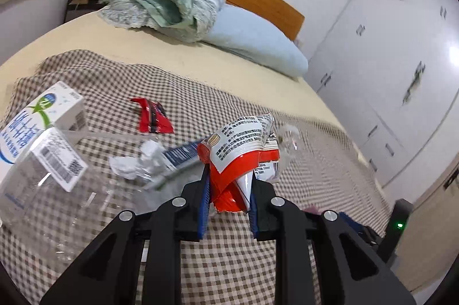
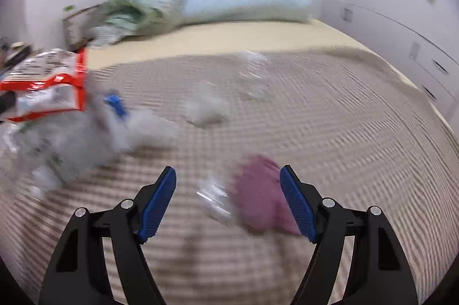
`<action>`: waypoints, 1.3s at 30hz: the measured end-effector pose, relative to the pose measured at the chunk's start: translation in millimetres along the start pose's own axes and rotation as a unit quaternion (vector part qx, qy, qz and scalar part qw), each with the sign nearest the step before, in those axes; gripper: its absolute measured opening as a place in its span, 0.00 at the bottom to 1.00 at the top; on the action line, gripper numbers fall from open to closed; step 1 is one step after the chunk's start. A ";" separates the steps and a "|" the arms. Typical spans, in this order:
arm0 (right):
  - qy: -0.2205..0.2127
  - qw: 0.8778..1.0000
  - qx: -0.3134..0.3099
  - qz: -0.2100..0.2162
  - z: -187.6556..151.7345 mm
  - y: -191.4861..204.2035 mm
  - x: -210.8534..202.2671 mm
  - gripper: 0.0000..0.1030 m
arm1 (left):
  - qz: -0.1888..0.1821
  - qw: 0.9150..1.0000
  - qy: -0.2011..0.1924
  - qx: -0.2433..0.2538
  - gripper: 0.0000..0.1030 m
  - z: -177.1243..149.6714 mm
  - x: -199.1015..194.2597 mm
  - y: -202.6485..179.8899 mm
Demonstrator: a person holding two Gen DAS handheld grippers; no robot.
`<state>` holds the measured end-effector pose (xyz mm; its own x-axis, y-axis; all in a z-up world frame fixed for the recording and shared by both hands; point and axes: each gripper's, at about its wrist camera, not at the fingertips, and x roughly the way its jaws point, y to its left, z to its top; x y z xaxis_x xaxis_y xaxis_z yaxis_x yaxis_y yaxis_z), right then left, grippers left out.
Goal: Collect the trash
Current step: 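Grasp the red-white wrapper with the left gripper while the right grasps a clear bag, then carry the red-white wrapper and clear bag down over the floor bin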
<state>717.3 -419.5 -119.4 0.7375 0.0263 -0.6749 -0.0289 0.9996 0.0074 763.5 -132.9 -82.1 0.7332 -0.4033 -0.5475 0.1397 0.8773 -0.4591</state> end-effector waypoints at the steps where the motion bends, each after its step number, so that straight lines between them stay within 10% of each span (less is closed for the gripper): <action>1: 0.006 1.000 -0.009 0.016 8.2 11.6 9.1 0.70 | 0.002 1.000 -0.007 -0.004 0.19 1.7 -5.3 2.7; 5: 0.047 0.997 -0.007 0.056 36.0 44.9 60.1 0.68 | 0.004 1.000 -0.024 0.000 0.19 10.7 -18.4 5.8; 9: 0.108 0.991 0.028 0.071 44.3 51.9 104.0 0.30 | 0.003 1.000 -0.029 -0.004 0.19 14.1 -24.1 10.6; 14: 0.127 0.990 0.041 0.049 37.9 51.2 95.0 0.13 | 0.007 1.000 -0.015 0.005 0.19 12.7 -20.9 9.7; 31: 0.024 0.998 0.061 0.021 26.6 -16.5 -179.2 0.09 | 0.008 0.998 -0.021 0.064 0.19 -27.6 -185.8 -24.6; 39: -0.015 0.997 0.070 0.016 -60.2 -67.0 -307.1 0.09 | -0.026 0.987 -0.029 0.156 0.19 -79.9 -282.3 -112.3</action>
<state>452.1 -495.4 42.9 0.7574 0.0575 -0.6504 0.0393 0.9903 0.1334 487.7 -138.4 68.1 0.7549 -0.4422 -0.4843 0.3700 0.8969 -0.2421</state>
